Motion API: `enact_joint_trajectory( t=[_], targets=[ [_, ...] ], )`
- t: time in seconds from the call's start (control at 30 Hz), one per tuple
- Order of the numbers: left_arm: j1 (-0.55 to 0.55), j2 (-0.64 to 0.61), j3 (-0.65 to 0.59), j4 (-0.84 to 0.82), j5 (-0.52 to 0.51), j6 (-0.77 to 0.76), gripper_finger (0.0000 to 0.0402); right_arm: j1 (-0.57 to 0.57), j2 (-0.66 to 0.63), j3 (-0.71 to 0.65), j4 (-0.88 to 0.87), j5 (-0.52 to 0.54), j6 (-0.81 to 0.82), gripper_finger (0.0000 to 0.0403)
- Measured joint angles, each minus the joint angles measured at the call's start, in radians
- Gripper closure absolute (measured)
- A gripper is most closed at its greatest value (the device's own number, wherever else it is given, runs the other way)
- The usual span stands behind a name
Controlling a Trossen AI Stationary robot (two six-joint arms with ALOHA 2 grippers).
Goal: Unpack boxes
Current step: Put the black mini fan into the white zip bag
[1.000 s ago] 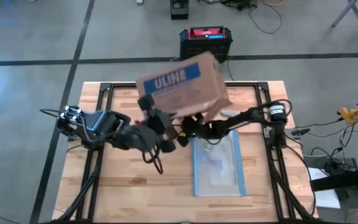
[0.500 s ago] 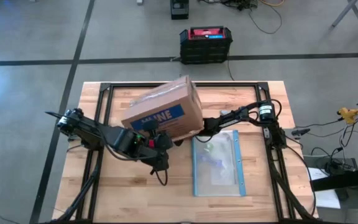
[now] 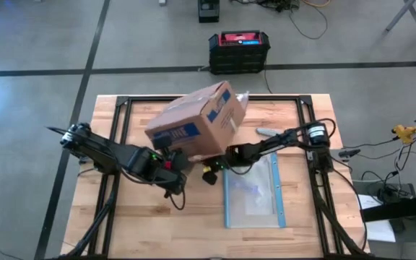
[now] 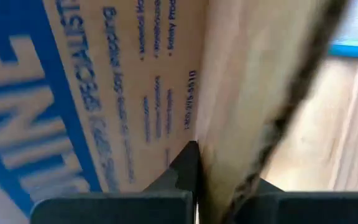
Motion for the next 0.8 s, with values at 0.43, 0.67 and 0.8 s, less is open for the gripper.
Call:
enact_joint_trajectory(
  t=[0.43, 0.67, 0.8],
  targets=[
    [0.031, -0.183, -0.002, -0.107, -0.119, -0.12, 0.0401, 0.15, -0.207, -0.001, -0.255, 0.03, 0.101, 0.0396],
    [0.036, -0.304, -0.002, -0.109, -0.156, -0.138, 0.0401, 0.146, -0.322, -0.005, -0.399, 0.143, 0.121, 0.0339],
    [0.036, -0.341, -0.002, -0.107, -0.157, -0.145, 0.0401, 0.101, -0.321, -0.009, -0.397, 0.142, 0.065, 0.0303]
  ],
)
